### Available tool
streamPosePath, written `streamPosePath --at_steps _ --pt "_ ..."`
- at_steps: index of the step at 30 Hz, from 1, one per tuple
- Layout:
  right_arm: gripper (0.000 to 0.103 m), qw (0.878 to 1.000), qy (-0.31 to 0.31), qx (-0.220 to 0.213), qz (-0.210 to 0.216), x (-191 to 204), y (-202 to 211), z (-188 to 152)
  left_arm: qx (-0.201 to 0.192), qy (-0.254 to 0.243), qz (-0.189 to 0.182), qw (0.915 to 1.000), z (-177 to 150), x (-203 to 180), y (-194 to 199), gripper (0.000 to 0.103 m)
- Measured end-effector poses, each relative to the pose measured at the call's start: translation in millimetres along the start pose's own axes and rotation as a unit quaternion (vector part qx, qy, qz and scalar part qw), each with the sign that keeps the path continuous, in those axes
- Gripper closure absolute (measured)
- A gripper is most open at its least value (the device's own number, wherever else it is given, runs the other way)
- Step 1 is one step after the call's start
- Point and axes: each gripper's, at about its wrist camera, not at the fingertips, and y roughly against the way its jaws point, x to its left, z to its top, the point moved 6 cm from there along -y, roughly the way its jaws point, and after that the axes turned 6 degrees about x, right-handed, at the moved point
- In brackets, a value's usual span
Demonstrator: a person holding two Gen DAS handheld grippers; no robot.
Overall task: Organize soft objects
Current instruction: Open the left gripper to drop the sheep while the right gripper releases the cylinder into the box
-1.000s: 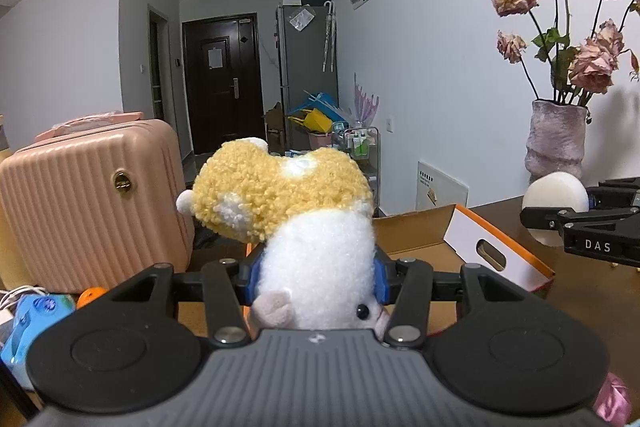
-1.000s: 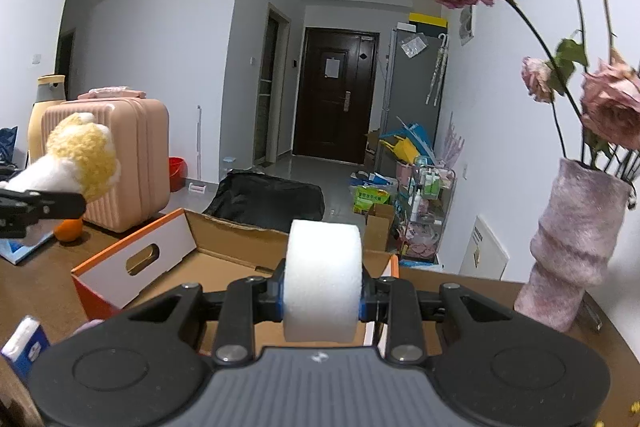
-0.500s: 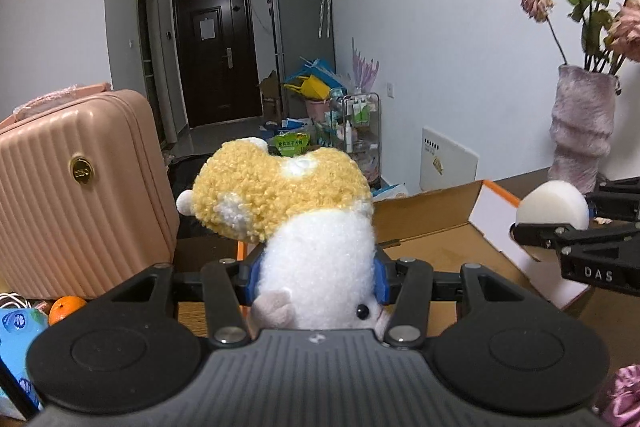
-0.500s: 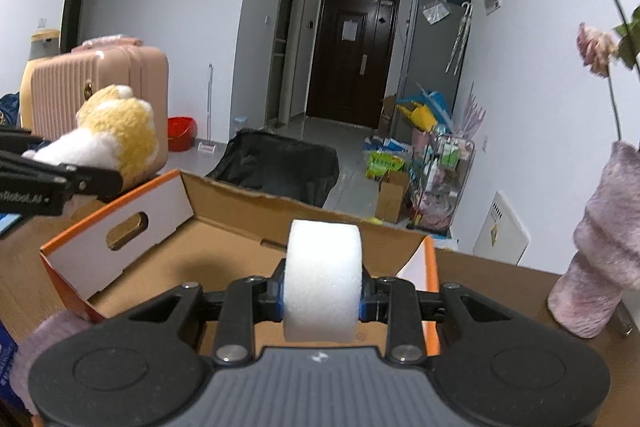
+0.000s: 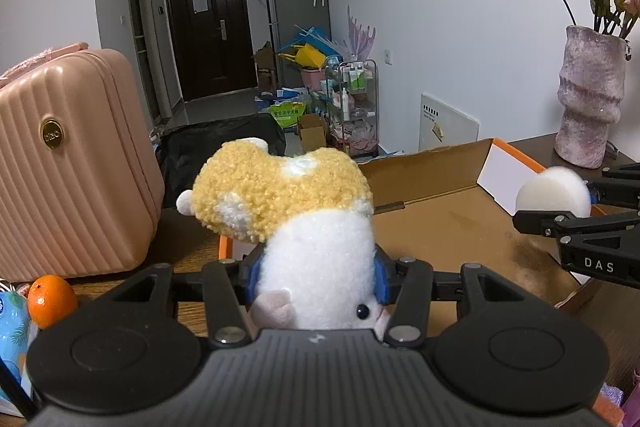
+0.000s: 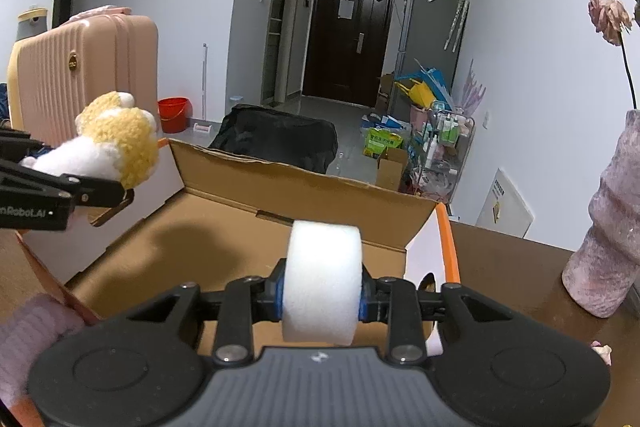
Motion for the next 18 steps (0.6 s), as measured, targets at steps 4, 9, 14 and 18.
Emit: streamPosePath --at_steps 4,9,14,18 --pt "0.013 1.0 -0.003 -0.013 -0.008 -2.9 3.8 1.1 -0.007 0.006 0.0 1.0 0.7 2.6 3.6 0.033" --pt "0.0 1.0 -0.01 -0.024 -0.013 -7.3 8.4 3.5 -0.035 0.011 0.006 0.9993 3.3 3.9 14.3 0.0" --pt "0.0 1.0 -0.011 -0.018 -0.019 -9.2 5.4 3.6 -0.036 0.012 0.014 0.9992 4.3 3.1 14.5 0.0" --pt "0.0 1.0 -0.011 -0.019 -0.022 -9.2 8.3 1.9 -0.032 0.022 0.018 0.9991 4.9 7.7 13.0 0.0"
